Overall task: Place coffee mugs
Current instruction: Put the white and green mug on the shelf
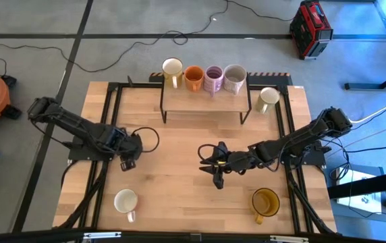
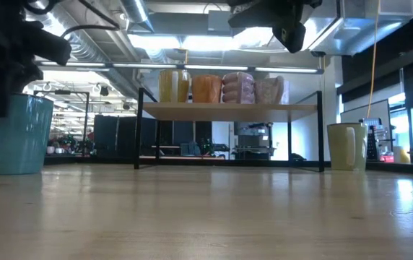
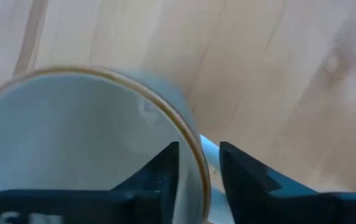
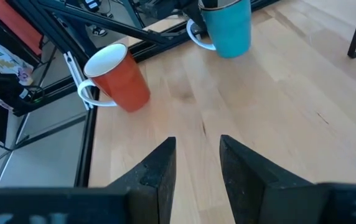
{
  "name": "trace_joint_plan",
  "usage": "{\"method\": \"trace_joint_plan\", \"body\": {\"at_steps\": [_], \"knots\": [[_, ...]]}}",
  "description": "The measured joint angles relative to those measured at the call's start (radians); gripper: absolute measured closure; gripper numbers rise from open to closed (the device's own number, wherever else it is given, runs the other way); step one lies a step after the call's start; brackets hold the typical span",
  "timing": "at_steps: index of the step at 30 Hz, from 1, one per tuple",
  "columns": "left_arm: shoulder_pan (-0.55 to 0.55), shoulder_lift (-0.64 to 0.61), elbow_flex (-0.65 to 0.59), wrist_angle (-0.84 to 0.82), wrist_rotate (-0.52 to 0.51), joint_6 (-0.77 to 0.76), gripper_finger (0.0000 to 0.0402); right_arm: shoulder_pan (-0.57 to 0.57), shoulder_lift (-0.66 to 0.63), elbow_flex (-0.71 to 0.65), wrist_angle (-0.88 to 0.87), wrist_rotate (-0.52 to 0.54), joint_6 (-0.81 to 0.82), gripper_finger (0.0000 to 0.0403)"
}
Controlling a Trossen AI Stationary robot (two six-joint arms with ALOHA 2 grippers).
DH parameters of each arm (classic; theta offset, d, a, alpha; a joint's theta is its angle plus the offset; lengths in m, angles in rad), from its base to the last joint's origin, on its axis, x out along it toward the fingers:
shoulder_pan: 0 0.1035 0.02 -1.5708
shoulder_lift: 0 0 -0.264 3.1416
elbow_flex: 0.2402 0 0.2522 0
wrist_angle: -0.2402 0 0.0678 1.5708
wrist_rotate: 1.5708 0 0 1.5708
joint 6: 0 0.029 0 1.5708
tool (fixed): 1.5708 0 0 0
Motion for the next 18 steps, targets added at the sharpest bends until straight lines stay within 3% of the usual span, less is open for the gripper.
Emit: {"method": "trace_joint_plan", "body": {"at_steps": [8,14,18], "knots": [[0.037,0.000,0.000,0.029,0.003,0.104,0.0377,0.000,0.000,0.000,0.000,-0.009,0.001,0.0290],[0.039,0.001,0.006,0.089,0.004,0.114,0.0380,0.000,0.000,0.000,-0.005,-0.009,0.030,0.0289],[0.039,0.023,0.044,0.101,0.014,0.112,0.0380,0.000,-0.001,0.000,-0.011,0.000,0.045,0.0266]]}}
